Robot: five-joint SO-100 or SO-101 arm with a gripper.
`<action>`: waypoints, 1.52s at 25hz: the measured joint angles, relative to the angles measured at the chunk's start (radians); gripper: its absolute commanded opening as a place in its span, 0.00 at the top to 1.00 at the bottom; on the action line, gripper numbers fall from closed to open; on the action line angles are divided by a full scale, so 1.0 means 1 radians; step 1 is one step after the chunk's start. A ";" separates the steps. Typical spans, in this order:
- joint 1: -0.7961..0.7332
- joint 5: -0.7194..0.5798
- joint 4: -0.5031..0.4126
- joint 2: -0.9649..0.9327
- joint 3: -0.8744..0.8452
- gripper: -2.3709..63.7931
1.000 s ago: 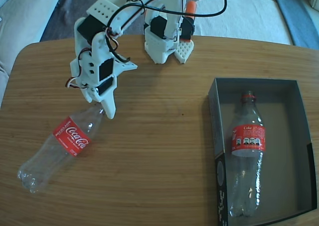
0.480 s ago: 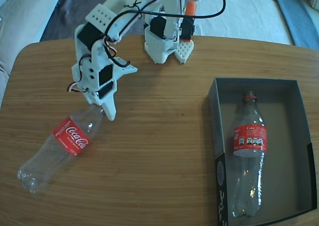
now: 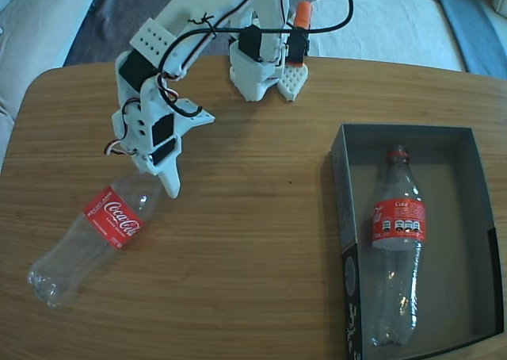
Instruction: Grasp the bottles and put them in the box.
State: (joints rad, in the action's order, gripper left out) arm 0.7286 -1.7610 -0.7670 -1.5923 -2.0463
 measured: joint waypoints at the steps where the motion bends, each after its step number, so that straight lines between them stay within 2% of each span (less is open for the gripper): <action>1: 0.006 0.000 0.006 0.000 0.006 0.48; 12: 0.014 0.000 0.009 0.000 0.011 0.50; 20: 0.009 0.000 0.009 0.000 0.011 0.78; 23: 0.009 -0.002 0.008 0.002 0.011 0.86; 27: 0.008 -0.002 0.008 0.002 0.011 0.87; 31: 0.008 0.000 0.008 0.002 0.011 0.97; 38: -0.029 0.002 0.008 0.002 0.011 0.97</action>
State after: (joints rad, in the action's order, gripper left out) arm 0.6995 -1.7595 -0.7593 -1.5907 -2.0356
